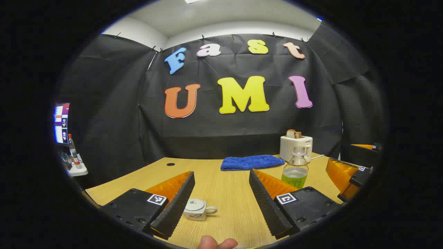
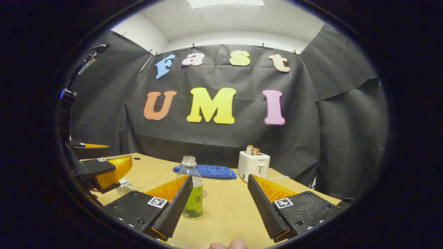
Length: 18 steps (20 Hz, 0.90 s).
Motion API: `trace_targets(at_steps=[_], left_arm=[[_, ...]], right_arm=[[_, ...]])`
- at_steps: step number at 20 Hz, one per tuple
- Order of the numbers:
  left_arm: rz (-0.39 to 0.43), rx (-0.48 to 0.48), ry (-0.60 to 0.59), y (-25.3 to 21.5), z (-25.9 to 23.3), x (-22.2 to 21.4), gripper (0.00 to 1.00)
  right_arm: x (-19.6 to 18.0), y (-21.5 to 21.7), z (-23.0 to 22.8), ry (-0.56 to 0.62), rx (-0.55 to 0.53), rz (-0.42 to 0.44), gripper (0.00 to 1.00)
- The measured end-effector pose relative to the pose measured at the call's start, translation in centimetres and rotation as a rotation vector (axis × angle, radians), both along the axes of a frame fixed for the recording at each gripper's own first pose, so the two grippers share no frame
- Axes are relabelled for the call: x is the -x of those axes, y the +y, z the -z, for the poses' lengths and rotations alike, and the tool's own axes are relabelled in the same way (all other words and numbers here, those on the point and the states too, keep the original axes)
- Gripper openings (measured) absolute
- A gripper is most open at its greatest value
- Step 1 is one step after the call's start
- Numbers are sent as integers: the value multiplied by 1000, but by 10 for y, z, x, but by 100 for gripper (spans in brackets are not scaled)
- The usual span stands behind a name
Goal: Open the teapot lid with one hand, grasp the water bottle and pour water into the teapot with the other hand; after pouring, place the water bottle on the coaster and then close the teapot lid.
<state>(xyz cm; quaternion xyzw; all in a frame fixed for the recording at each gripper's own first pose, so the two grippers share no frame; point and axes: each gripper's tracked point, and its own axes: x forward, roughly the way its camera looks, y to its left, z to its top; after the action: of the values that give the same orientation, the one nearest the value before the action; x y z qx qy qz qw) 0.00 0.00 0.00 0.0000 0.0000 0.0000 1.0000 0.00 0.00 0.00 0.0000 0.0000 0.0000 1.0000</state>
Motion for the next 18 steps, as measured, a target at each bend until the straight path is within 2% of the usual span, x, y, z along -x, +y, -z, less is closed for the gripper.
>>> trace_targets(at_steps=[1, 6, 16, 18], left_arm=[[1, 2, 2, -1, 1, -1, 99], [3, -1, -1, -1, 2, -1, 99], [-4, 1, 6, 1, 6, -3, 99], [-4, 4, 8, -1, 7, -3, 99]], right_arm=[[0, 0, 0, 1, -4, 3, 95], [0, -4, 0, 1, -22, 11, 98], [-4, 1, 2, 1, -2, 3, 95], [-4, 3, 4, 6, 2, -2, 98]])
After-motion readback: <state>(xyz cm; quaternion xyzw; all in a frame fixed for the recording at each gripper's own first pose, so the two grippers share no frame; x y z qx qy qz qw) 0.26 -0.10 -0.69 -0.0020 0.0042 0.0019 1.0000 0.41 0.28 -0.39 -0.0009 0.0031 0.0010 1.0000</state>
